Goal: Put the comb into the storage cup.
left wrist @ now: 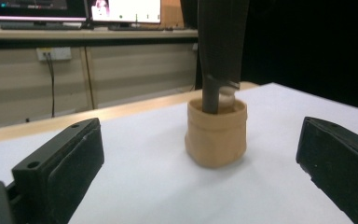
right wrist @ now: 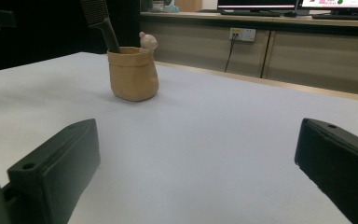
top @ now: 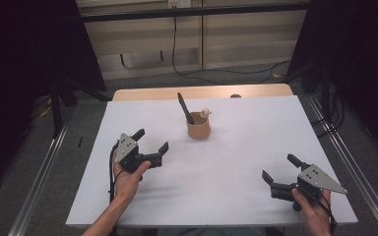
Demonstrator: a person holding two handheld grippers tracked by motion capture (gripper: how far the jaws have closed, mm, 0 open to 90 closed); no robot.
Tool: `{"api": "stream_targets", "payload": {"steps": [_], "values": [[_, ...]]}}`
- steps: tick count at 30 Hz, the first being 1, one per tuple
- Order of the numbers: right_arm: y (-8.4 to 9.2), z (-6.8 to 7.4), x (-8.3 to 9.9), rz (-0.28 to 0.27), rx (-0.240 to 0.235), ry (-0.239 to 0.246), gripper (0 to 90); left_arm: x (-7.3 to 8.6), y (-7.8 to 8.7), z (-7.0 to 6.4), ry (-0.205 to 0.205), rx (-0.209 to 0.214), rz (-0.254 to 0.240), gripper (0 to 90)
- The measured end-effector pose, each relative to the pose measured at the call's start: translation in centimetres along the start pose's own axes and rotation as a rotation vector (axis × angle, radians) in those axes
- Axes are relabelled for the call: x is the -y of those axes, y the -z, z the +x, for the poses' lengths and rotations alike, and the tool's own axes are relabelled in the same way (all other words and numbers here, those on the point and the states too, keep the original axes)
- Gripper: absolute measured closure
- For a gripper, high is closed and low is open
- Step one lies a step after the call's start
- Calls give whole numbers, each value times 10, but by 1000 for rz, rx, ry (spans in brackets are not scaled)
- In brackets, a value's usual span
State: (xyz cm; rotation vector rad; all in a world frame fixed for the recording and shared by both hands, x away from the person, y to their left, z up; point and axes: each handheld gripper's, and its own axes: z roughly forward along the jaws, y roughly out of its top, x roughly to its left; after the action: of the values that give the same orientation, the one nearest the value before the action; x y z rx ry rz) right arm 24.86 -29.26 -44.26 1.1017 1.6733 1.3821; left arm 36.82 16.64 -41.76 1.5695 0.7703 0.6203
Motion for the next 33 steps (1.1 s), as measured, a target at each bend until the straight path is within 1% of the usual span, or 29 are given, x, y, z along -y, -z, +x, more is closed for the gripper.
{"api": "stream_targets", "payload": {"steps": [1,2,3,7,8,10,12,13,15,17,18,20,21,23,25,26,27,28,30,33], "values": [[0,0,0,1,-2,3,0,0,3,0,-1,1,5,16],[0,1,0,5,-4,1,0,1,5,0,11,6,-2,16],[-1,1,0,3,-6,3,0,1,7,0,12,4,-2,15],[-1,1,0,0,-8,3,0,1,14,0,-2,14,-10,15],[-1,1,0,0,-8,3,0,2,16,0,-4,20,-4,14],[-1,1,0,0,-9,3,0,5,19,-1,-15,14,2,16],[-1,1,0,1,-7,0,0,7,23,-1,-8,14,5,16],[-1,1,0,1,-7,3,0,8,25,0,-11,13,4,16],[-1,1,0,-1,-7,5,0,10,29,0,-4,5,3,17],[-1,2,0,-1,-6,7,0,11,34,1,-4,-9,14,20],[-1,2,0,-1,-5,7,0,12,35,2,-12,-13,22,22],[-1,1,-1,-2,-1,4,0,15,39,3,-10,-31,21,27],[-1,1,-1,-2,4,3,0,16,41,3,0,-34,15,30],[-1,1,-1,-9,7,1,0,17,45,3,-2,-39,25,30],[0,1,-1,-12,16,1,0,18,48,4,15,-46,24,30],[0,1,-1,-12,18,-1,0,18,50,5,6,-56,28,31],[0,1,-1,-13,20,-4,0,19,51,4,8,-68,30,34],[0,1,-1,-12,22,-2,0,20,53,5,-2,-69,35,35],[0,1,-2,-11,28,0,0,21,55,4,10,-68,33,34],[1,-1,-3,-18,38,-2,0,20,59,3,4,-75,30,35]]}}
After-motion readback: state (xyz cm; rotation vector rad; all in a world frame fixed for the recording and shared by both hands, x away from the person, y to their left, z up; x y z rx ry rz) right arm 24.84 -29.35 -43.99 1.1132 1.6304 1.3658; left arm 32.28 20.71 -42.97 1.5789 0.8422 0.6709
